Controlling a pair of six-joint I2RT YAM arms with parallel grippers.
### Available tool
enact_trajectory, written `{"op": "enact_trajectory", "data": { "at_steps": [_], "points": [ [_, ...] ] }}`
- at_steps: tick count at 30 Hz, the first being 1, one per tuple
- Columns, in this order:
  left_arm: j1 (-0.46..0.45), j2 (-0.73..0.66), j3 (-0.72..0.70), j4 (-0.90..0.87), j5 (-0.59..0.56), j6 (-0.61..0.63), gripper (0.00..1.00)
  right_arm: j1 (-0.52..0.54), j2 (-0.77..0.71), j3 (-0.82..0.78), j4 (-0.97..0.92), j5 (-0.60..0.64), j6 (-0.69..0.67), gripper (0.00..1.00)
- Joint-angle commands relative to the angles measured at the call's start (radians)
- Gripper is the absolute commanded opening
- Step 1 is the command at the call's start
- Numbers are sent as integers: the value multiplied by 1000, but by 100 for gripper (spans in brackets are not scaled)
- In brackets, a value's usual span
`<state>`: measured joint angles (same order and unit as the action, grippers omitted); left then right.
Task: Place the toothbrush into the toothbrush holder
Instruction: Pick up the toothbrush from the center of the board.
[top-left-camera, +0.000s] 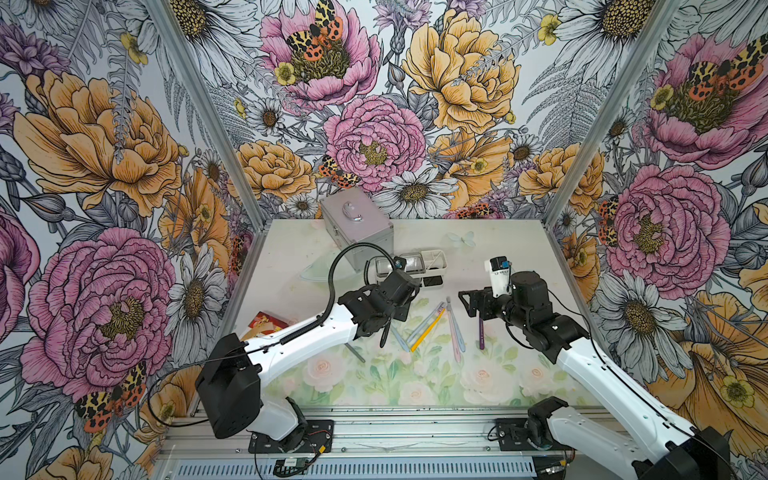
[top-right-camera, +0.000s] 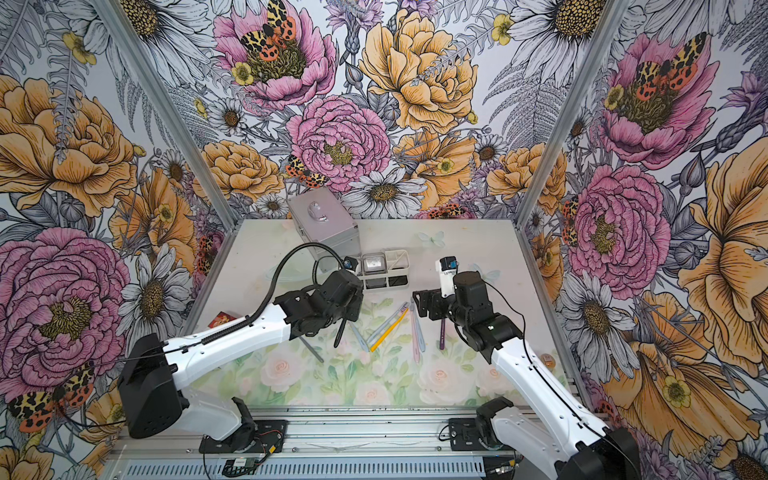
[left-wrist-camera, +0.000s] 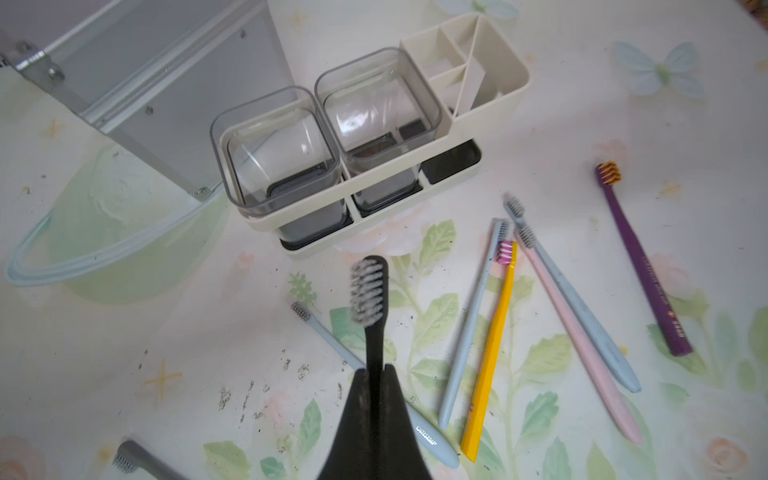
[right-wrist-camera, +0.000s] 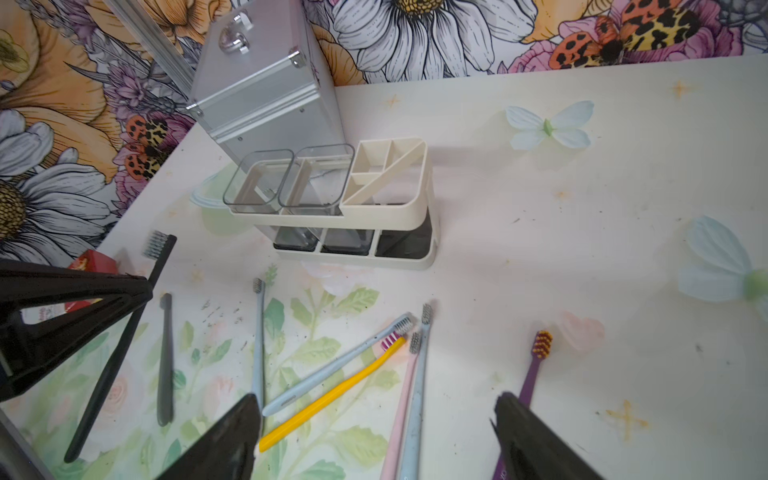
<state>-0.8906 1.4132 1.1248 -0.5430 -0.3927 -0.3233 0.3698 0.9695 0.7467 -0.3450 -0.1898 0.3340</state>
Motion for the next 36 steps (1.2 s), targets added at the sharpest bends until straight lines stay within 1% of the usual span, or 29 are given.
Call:
{"op": "enact_trajectory", "data": {
  "at_steps": [1,4,8,11,12,14,16,24,29,31,36],
  "points": [
    [-12,-50,-19,93,73,99,0,2,13,34,61,-74,50,88],
    [-40,-30,5,94,113,154,0,2,37,39,93,-98,78,87],
    [-75,0,57,94,173,222,0,9,73,66,122,-166,87,84],
    [-79,19,92,95,176,262,0,9,74,73,122,-151,83,84],
    [-78,24,104,92,211,281,0,9,69,72,123,-143,80,84],
    [-77,28,123,93,228,304,0,9,66,74,125,-129,76,84],
    [-75,27,142,93,249,321,0,8,72,83,128,-141,78,84],
    [-73,60,191,92,289,352,0,8,79,96,208,-230,150,83],
    [-74,89,219,92,297,354,0,8,74,58,340,-283,236,82],
    [-75,102,234,93,297,355,0,7,88,46,380,-293,263,80],
    [-76,125,268,93,288,359,0,8,122,50,414,-322,293,73]
  ]
}}
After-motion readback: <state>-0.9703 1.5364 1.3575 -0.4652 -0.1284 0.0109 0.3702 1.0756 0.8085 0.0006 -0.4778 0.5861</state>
